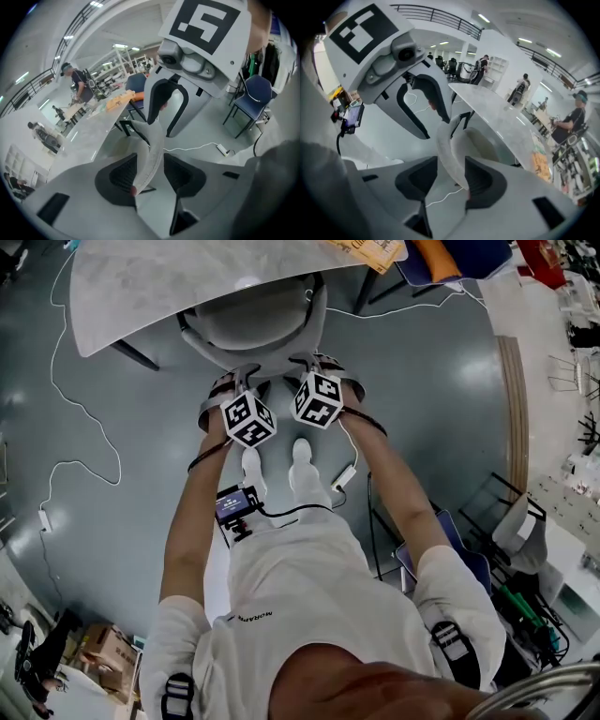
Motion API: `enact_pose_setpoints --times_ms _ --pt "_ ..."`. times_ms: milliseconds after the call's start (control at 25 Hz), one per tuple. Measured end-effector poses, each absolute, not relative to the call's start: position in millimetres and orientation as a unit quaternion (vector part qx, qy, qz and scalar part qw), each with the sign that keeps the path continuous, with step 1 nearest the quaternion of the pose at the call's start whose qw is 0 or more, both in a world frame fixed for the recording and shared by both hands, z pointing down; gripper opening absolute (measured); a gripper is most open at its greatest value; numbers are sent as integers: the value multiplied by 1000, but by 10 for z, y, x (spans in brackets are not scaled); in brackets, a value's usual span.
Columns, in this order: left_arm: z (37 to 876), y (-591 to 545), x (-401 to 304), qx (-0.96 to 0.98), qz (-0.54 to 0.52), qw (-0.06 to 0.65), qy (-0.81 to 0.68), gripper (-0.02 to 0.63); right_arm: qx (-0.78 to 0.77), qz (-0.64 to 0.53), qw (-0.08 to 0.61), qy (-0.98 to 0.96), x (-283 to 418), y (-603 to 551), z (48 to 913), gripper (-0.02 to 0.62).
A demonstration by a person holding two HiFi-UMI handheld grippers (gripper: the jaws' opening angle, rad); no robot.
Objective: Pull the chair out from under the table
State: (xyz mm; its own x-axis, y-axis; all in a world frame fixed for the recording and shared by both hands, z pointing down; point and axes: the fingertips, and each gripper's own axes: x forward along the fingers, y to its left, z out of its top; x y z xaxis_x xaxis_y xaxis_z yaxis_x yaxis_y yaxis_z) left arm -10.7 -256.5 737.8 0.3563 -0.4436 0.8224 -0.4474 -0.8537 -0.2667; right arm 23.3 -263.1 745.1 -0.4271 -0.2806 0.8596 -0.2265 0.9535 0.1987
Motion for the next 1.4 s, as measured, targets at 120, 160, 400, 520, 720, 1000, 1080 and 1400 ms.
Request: enact_pose_setpoints --times_ms 120,160,400,520,720,1000,1080,1400 --pt "7523 -2542 -109 812 528 -29 -246 176 120 -73 541 -829 254 -2605 7565 183" --pt "7560 -2535 -109 809 535 -37 -239 179 111 -87 549 -824 259 -2599 7603 187" --pt "7746 -2524 -109 796 563 -63 -214 206 62 -135 579 -802 267 -2575 7798 233" --pt "7810 -2531 -104 793 570 -67 -204 225 47 -152 593 -789 292 -2590 7886 236" --pt "7927 -2573 -121 781 587 -89 -195 235 29 -184 605 -774 300 -2626 8056 252" --pt "8067 -2621 -166 772 594 -103 -200 247 35 -217 613 -758 250 -2700 8202 256" --pt "8112 -2622 -168 768 599 -107 -198 247 40 -232 613 -754 236 -2727 8243 253" --pt "8163 -2699 -224 748 614 -133 -215 98 57 -276 610 -741 233 -2807 8262 107"
